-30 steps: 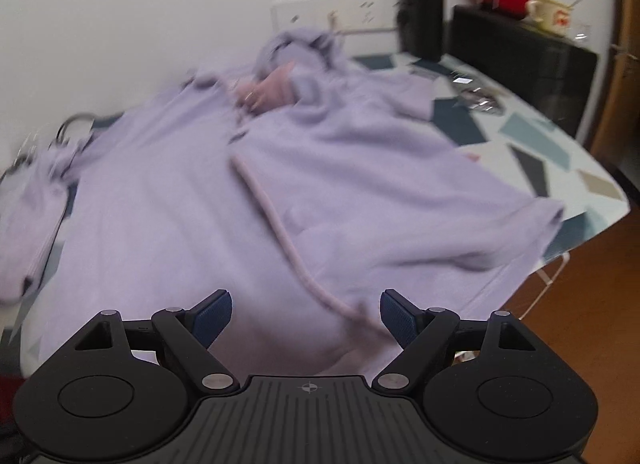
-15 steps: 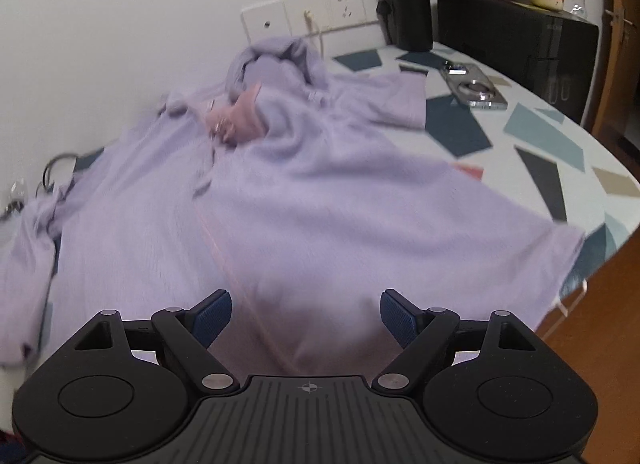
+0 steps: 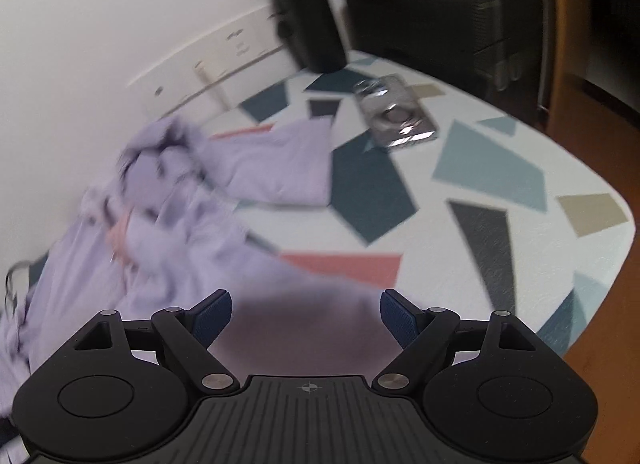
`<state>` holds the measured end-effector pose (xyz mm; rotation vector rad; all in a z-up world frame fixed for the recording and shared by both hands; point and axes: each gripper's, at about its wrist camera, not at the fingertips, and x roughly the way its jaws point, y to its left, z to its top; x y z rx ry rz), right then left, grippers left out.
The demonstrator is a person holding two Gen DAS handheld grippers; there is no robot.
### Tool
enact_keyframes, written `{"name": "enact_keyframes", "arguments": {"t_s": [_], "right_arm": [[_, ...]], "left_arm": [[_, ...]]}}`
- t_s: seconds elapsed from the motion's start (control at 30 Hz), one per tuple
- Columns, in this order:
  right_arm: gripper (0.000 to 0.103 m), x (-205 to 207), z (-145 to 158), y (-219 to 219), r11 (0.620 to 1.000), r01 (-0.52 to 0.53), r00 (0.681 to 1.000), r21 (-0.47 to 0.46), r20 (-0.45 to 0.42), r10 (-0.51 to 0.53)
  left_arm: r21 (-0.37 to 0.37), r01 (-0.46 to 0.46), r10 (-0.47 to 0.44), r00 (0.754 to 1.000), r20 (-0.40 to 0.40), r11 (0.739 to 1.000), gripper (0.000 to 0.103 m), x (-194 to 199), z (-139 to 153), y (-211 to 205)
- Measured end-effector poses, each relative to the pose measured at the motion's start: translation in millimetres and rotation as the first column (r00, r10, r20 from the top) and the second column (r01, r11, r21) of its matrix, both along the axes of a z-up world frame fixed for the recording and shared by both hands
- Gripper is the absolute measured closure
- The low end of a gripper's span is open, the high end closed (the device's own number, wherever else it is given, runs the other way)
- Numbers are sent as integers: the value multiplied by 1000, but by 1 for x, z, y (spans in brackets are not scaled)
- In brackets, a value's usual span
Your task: Fold clothes
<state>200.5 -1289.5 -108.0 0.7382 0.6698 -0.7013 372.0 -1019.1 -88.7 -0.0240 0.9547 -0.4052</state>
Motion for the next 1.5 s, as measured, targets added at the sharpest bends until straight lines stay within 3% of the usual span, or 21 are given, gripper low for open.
{"name": "enact_keyframes", "arguments": {"t_s": [0.1,0.3,0.5,0.67,0.83,0.97,1.1,1.13,1.2,1.3,1.37,1.5], "right_arm": [[24,-1,5,-16,999,36,998,31,59,-37],[23,31,5,-23,987,115,990,113,71,-124],[23,85,36,12,996,57,993,64,104,-63],[21,135,62,36,998,59,991,24,120,-61],[20,159,52,60,998,57,998,-29,4,-57],[20,138,32,71,980,95,986,-175,-118,-116],[16,88,0,60,967,222,954,-122,-179,-242],[8,76,-5,56,965,242,953,-104,-159,-256],[1,51,-14,49,958,280,950,-68,-121,-287],[1,29,-13,38,959,270,961,-87,-45,-274],[1,26,-11,31,968,232,972,-91,-23,-235],[8,45,-26,32,980,196,980,-14,-19,-196]], "left_arm": [[12,-15,16,999,-30,1000,28,1,-13,10],[85,-81,83,996,-29,993,17,13,-29,56],[29,-130,131,991,-40,991,16,47,-27,105],[-6,-43,42,999,-27,999,15,78,-24,79],[-39,46,-46,999,-12,998,15,110,-22,53],[-65,116,-116,993,3,991,15,135,-19,32],[-22,211,-212,977,-30,977,15,135,-34,-17],[-23,228,-229,973,-38,973,15,131,-37,-29],[-21,241,-242,970,-37,970,15,121,-41,-44],[-34,266,-267,963,-25,963,16,120,-42,-63],[-42,276,-276,961,4,960,25,134,-37,-79],[-56,297,-294,954,62,953,30,161,-26,-112]]}}
